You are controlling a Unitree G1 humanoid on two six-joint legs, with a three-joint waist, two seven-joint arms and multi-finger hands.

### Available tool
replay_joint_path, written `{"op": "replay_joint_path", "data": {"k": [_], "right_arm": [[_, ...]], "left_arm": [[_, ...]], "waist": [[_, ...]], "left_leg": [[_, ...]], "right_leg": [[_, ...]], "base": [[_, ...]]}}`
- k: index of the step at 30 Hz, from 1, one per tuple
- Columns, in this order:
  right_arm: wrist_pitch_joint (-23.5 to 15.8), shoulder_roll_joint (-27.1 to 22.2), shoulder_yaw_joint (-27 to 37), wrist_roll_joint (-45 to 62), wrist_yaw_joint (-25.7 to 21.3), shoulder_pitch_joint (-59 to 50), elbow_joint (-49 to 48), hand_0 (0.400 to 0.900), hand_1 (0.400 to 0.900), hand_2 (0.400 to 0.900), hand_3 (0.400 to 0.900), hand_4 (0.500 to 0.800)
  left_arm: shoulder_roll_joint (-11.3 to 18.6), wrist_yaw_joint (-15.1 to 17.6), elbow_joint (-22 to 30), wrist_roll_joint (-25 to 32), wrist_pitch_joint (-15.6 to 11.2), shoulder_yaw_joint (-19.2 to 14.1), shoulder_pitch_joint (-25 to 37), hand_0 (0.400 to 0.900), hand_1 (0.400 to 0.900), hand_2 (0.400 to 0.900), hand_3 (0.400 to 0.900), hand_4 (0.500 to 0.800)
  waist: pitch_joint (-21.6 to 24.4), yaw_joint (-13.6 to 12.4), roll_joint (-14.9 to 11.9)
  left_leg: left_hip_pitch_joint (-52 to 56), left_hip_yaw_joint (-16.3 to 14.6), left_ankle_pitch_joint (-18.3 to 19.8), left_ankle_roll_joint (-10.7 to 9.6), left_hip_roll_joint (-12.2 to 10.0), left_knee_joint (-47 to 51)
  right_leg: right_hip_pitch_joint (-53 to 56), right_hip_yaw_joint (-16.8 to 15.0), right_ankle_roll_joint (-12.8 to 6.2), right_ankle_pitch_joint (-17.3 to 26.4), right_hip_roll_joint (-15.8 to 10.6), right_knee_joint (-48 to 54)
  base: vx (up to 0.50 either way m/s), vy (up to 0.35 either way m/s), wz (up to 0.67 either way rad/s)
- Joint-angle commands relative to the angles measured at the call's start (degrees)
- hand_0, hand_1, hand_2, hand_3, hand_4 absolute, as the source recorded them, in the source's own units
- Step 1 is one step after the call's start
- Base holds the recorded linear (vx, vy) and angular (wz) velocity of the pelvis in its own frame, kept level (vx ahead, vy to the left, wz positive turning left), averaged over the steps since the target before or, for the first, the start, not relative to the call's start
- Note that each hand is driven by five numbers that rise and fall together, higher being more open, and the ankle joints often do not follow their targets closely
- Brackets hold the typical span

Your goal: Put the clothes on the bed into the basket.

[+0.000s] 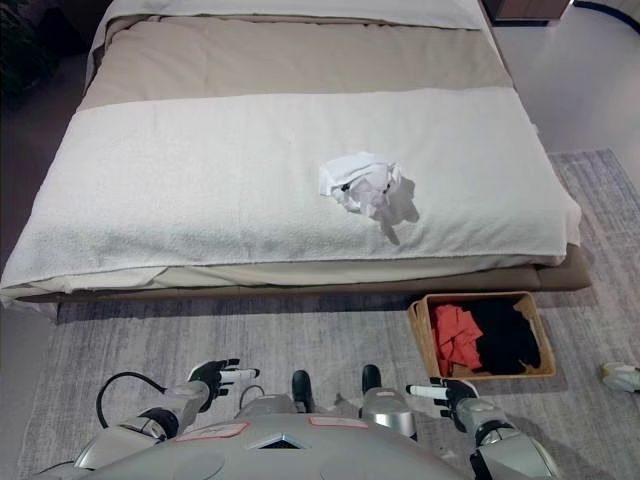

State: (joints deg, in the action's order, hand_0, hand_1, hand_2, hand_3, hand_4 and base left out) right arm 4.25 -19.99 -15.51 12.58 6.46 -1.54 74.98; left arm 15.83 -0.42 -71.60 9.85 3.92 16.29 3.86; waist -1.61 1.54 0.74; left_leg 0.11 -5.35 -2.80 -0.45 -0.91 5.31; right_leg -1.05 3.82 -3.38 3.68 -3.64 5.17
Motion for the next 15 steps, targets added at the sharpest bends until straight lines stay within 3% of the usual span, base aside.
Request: {"op": "replay_joint_path", "data": {"k": [1, 15], "right_arm": [[-1.0, -1.2, -2.2, -0.8, -1.2, -1.5, 1.4, 0.9, 0.9, 0.9, 0.9, 0.8], [-1.1, -0.9, -2.4, -0.7, -1.1, -1.3, 1.6, 0.9, 0.9, 0.9, 0.9, 0.8]], "left_arm": [[0.9, 1.5, -2.4, -0.1, -0.9, -1.8, 3.5, 0.9, 0.9, 0.9, 0.9, 0.8], [0.7, 1.6, -2.8, -1.1, -0.9, -1.5, 3.3, 0.9, 0.9, 0.9, 0.9, 0.8]], "waist": [[-0.7, 0.8, -0.9], [-0.6, 0.8, -0.9]], "left_leg": [[2.0, 0.1, 5.5, -2.0, -0.1, -0.3], [2.1, 0.2, 5.4, -2.3, -0.3, -0.3]], "right_leg": [[1.2, -1.3, -1.79, -3.8, 0.2, -0.3], [1.7, -0.8, -1.69, -3.9, 0.2, -0.2]], "base": [[0.0, 0.0, 0.0], [0.0, -0.001, 0.01]]}}
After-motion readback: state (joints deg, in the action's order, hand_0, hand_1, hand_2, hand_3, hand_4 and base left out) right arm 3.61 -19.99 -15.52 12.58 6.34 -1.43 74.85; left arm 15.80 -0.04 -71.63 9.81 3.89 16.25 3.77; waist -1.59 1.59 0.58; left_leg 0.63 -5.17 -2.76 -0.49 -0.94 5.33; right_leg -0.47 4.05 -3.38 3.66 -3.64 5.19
